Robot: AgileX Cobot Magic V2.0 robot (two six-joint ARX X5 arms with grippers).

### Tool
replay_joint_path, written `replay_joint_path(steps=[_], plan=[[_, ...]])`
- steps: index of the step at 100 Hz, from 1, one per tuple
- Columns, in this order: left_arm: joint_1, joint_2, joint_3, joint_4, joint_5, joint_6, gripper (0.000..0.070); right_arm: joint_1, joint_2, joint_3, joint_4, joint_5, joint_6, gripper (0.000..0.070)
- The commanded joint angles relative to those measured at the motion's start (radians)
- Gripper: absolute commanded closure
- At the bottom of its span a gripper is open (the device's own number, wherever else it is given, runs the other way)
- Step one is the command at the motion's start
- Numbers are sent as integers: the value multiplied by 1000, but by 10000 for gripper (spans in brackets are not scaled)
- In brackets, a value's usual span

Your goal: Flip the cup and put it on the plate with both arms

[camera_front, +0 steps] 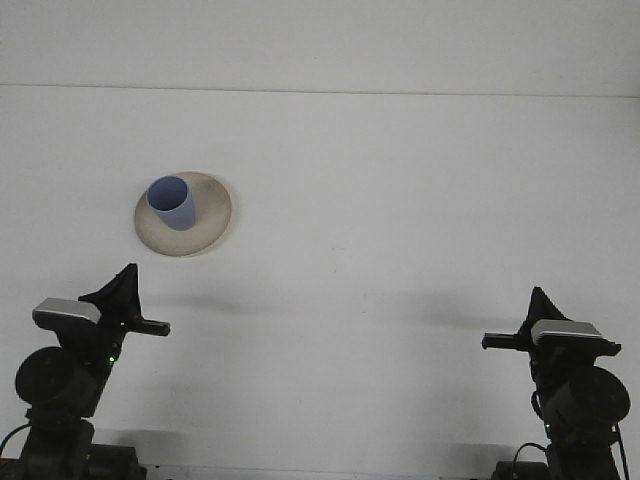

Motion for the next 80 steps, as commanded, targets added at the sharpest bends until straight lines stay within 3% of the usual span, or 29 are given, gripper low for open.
replay_joint_path(steps=[1,39,80], plan=[[1,-39,-52,43,-5,9,688,1,3,6,10,1,-5,700],[1,-388,-347,99,-5,17,688,1,3,6,10,1,-4,700],[1,-389,-454,233,-2,-5,688,1,3,6,14,1,-4,700]])
